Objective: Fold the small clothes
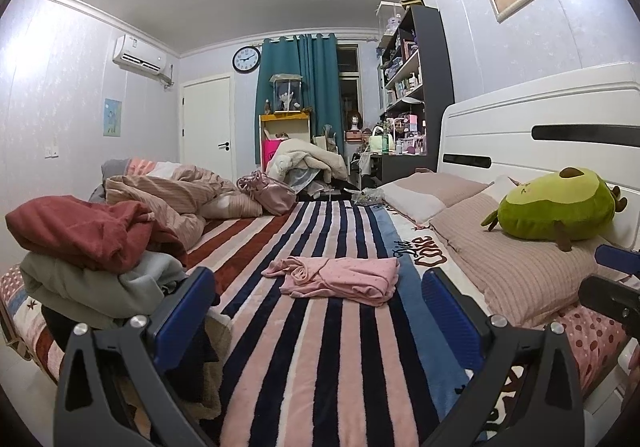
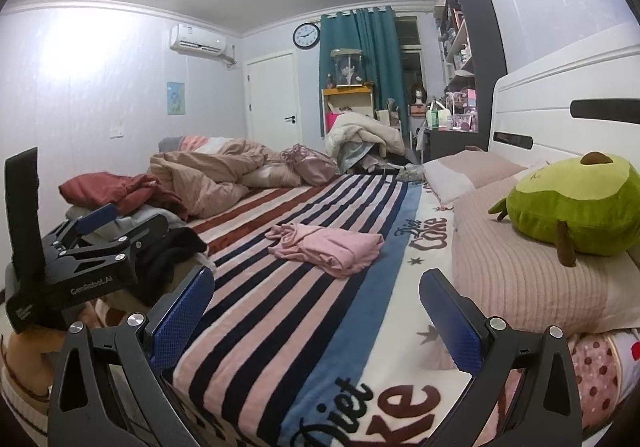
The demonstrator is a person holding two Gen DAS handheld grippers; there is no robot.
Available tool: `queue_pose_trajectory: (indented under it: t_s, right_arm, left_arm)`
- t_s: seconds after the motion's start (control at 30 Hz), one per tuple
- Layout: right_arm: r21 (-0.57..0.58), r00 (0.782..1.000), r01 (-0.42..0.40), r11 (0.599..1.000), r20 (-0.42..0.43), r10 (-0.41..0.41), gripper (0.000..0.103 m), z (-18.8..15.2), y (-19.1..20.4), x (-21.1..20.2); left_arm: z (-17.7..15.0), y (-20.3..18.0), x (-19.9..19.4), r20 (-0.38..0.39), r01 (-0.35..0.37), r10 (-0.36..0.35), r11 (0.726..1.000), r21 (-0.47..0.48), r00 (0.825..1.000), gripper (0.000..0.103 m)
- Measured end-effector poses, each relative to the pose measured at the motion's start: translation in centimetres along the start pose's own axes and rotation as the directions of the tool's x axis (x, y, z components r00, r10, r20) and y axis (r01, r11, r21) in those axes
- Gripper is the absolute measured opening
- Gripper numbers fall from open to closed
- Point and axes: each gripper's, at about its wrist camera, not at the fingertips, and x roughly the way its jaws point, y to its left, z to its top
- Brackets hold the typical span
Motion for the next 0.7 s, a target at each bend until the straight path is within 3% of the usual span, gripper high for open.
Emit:
queue_pose_trajectory:
  t_s: [0.7]
  right_arm:
    - [0.003,1.0,0.015,1.0,-0.002,-0.015,0.103,-0.1,0.9,-0.4]
  left_arm:
    - [-0.1,-0.6,-1.1,-0.011,0.039,-0.039,0.999,-0.011,0.999,0.102]
